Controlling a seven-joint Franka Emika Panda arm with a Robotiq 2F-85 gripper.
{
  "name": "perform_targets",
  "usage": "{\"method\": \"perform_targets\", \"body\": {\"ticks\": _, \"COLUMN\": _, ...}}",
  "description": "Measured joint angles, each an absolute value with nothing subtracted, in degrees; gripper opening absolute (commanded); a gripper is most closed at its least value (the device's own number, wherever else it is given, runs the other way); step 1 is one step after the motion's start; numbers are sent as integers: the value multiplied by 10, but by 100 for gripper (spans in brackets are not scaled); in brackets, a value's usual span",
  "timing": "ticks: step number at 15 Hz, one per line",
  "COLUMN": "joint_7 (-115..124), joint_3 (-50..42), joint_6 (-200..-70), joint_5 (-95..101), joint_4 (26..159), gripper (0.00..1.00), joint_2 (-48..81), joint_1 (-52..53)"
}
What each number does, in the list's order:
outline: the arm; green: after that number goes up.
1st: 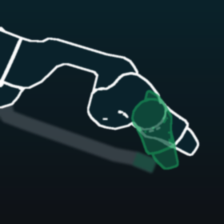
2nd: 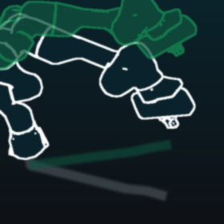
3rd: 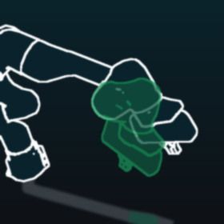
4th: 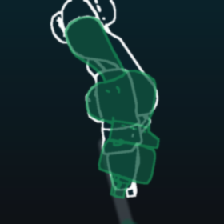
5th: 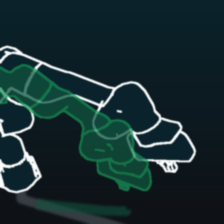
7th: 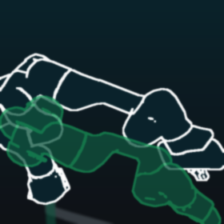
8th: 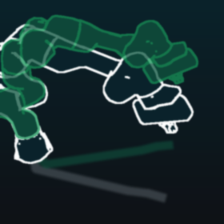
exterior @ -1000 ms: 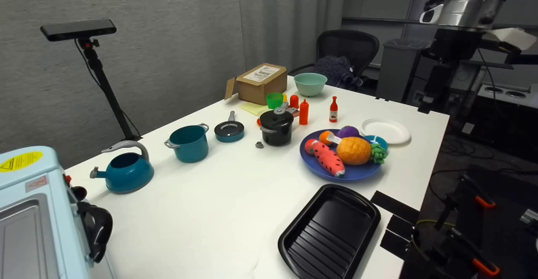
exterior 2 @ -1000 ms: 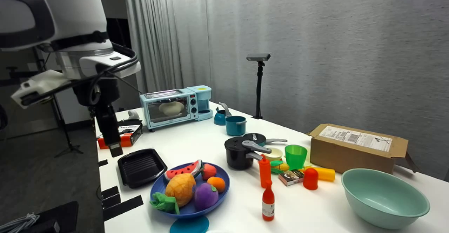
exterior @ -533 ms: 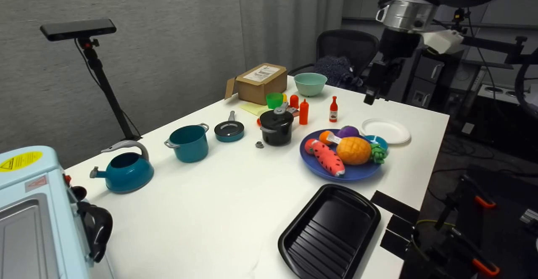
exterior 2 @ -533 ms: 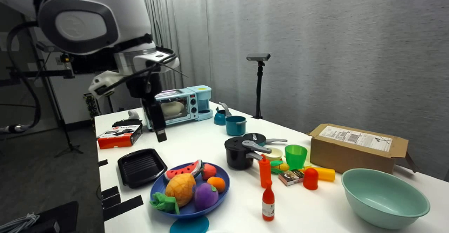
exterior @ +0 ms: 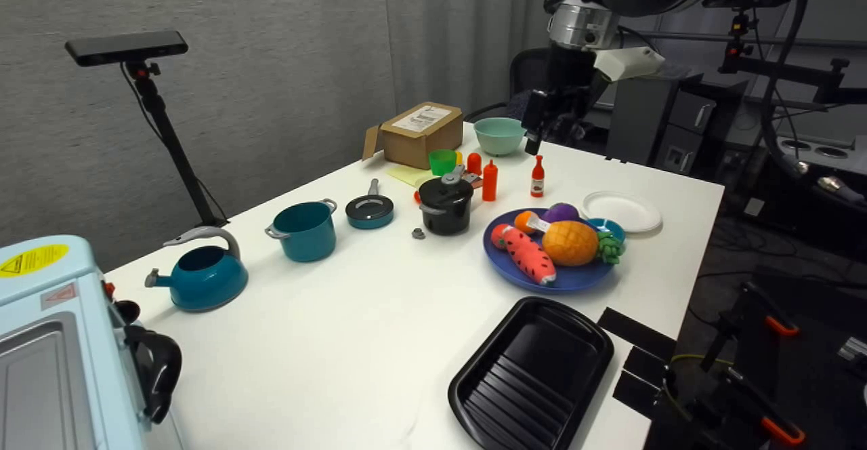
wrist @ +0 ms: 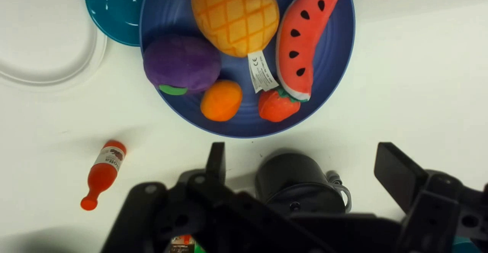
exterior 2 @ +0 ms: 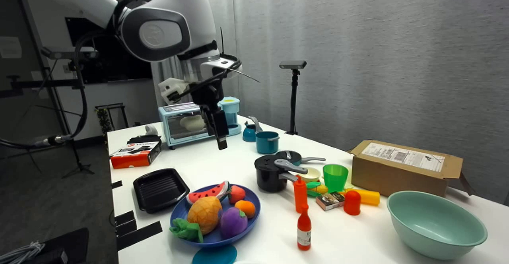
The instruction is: Pick up the lid and put it on the table
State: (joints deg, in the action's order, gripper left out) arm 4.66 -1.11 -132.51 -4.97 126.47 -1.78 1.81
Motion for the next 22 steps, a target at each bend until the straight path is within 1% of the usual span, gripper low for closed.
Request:
{"method": "perform_targets", "body": {"ticks": 9, "joint_7": 47, "joint_3": -10, "joint_6": -1331, "joint_5": -46, "joint_4": 1264, "gripper": 100, "joint_2": -16, "joint_1": 18}}
{"method": "perform_targets", "body": {"ticks": 13, "joint_7": 99, "joint_3": -10, "joint_6": -1348, "joint_5": -37, "joint_4": 1262, "gripper": 100, "joint_2": -10, "joint_1": 17}}
{"method": "perform_targets", "body": {"ticks": 17, "joint_7": 174, "joint_3": -12, "joint_6": -1379, "joint_5": -19, "joint_4": 1237, "gripper": 100, "joint_2": 34, "joint_1": 16}}
{"method": "perform_targets", "body": {"ticks": 22, "joint_7": 262, "joint_3": -19, "joint_6": -1408, "joint_5": 4, "joint_4": 1158, "gripper": 100, "joint_2": 121, "joint_1": 16}}
